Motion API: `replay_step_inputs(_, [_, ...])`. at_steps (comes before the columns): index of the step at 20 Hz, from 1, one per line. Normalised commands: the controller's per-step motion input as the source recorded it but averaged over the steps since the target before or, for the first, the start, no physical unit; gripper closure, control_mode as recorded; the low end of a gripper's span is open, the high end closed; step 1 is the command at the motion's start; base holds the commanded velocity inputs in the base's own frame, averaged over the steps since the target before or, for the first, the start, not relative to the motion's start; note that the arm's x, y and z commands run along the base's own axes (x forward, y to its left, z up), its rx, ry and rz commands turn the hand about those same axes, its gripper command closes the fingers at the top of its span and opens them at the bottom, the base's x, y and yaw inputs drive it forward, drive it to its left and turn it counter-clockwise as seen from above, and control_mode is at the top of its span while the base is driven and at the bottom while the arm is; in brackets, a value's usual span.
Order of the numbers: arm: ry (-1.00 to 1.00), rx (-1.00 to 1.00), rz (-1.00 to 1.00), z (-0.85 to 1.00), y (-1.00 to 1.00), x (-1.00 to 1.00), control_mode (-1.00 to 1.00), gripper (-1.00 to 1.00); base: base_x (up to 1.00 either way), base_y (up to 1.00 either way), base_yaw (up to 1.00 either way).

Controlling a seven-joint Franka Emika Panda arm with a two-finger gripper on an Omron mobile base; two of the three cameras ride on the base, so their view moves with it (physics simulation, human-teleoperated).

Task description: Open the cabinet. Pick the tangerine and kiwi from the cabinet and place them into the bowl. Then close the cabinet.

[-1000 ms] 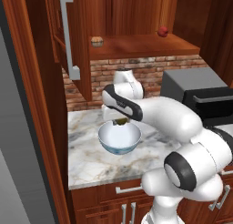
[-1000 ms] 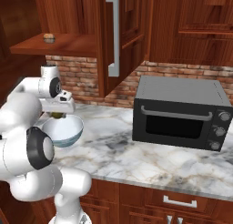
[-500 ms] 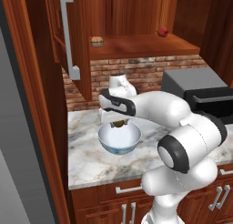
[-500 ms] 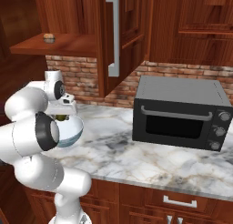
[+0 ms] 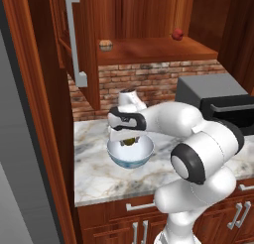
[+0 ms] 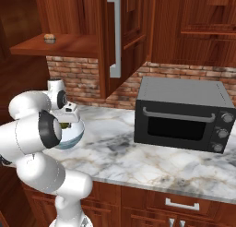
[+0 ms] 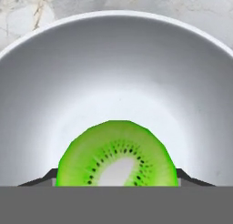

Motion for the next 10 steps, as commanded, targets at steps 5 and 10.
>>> replay_step_inputs(5, [-0.11,0.00,0.00,-0.11,0.00,0.12,-1.00,1.00,0.00,0.00,0.00])
replay_step_inputs(10, [-0.15,0.00,0.00,-0.18,0.00,0.13,-1.00,1.00,0.00,0.00,0.00])
